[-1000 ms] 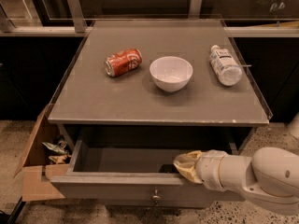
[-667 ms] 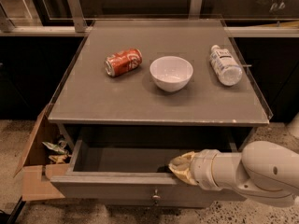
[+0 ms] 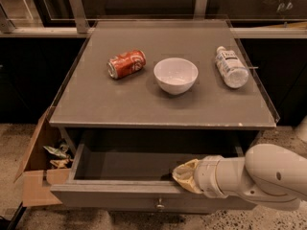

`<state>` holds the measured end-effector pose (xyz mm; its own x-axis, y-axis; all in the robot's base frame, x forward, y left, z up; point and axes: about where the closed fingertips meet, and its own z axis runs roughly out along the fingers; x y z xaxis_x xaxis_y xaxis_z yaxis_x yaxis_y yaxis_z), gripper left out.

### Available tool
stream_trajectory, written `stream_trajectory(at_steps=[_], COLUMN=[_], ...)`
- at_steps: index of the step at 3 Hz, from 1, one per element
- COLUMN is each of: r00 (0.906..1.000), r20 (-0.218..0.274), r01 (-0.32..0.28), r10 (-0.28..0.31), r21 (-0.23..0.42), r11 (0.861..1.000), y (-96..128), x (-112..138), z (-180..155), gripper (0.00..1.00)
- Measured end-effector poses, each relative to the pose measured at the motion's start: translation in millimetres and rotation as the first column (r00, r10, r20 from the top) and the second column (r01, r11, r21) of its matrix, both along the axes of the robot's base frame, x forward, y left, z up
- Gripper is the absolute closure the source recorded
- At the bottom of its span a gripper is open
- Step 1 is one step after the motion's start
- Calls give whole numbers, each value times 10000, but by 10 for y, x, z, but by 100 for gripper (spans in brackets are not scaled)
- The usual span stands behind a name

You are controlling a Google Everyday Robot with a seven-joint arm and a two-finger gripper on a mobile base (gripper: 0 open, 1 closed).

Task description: Open top drawer

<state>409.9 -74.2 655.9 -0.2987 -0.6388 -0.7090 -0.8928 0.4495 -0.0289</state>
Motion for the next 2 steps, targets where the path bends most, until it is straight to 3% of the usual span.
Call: stream_trajectory(at_steps=[2], r00=[9996], r20=[-226], r01=[-145], r10=[145], r21=[16], r11=[9999], y=[-17], x=[-104], z=[1], gripper=[100])
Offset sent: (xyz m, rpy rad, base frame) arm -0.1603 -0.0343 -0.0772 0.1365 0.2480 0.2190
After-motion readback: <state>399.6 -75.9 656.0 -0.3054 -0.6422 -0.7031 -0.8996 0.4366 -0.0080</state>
